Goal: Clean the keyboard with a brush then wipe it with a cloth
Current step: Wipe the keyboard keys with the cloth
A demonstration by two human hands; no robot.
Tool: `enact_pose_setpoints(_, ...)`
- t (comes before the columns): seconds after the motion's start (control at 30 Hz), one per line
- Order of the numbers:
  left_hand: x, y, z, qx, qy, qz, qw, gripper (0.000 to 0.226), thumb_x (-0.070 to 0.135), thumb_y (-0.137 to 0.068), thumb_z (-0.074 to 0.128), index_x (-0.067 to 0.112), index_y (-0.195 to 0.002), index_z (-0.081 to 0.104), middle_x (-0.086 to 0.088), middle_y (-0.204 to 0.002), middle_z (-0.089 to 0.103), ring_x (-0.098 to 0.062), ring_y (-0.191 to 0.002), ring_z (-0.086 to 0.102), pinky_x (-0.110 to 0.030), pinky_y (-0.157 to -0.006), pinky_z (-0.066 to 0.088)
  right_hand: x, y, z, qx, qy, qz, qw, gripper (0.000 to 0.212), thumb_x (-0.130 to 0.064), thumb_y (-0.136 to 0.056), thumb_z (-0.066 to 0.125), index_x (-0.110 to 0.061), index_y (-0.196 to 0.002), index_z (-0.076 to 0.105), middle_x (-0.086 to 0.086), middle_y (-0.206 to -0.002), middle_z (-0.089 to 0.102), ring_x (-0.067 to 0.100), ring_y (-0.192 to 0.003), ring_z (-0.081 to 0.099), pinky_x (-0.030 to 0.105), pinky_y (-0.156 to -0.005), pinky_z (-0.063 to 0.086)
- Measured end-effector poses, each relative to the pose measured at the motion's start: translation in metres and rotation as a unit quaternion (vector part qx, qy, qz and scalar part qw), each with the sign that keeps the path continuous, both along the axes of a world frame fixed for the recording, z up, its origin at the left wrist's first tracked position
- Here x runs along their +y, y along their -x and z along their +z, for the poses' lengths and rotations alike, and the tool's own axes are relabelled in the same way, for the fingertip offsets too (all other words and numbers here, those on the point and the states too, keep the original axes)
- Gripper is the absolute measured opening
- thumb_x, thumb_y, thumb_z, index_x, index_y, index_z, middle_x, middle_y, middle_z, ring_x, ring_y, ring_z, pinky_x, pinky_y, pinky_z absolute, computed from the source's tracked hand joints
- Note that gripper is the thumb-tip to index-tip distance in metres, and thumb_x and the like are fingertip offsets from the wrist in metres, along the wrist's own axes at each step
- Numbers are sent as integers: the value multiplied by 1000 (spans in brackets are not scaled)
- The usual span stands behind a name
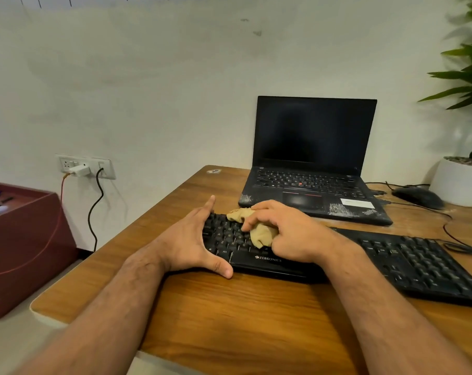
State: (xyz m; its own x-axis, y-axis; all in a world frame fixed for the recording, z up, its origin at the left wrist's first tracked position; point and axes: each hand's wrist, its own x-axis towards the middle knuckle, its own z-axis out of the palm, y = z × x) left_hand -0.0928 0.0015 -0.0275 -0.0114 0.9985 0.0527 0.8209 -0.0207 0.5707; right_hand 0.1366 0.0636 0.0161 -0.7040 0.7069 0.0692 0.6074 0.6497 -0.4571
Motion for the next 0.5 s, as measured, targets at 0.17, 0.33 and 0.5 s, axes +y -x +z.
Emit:
enact_pose_setpoints(0.17, 1, 0, 0, 2, 6, 1, 1000, 164, 80, -29, 83, 37, -157, -10, 9, -162, 21, -12, -144, 29, -41, -122, 23, 5, -7, 12, 34, -80, -48, 995, 33, -11, -83, 69, -36, -103, 76, -14, -105, 59, 2, -94, 56, 19, -76, 45)
enact_pose_setpoints(0.33, 1, 1, 0, 6, 5, -1, 1000, 164, 81, -29, 82, 37, -157, -10, 9, -162, 20, -12, -145, 28, -41, -123, 22, 6, 3, 8, 48, -167, -126, 977, 28, -56, -80, 74, -32, -95, 77, -18, -94, 46, 2, -88, 49, 29, -80, 48)
enact_pose_setpoints(0.5, 1, 1, 0, 9, -1, -11, 1000, 162, 82, -30, 81, 38, -157, -10, 10, -166, 12, -11, -149, 21, -40, -124, 19, -1, 14, -2, 60, -142, -51, 987, 43, -59, -88, 64, -37, -125, 63, -15, -126, 53, 4, -114, 51, 30, -100, 46)
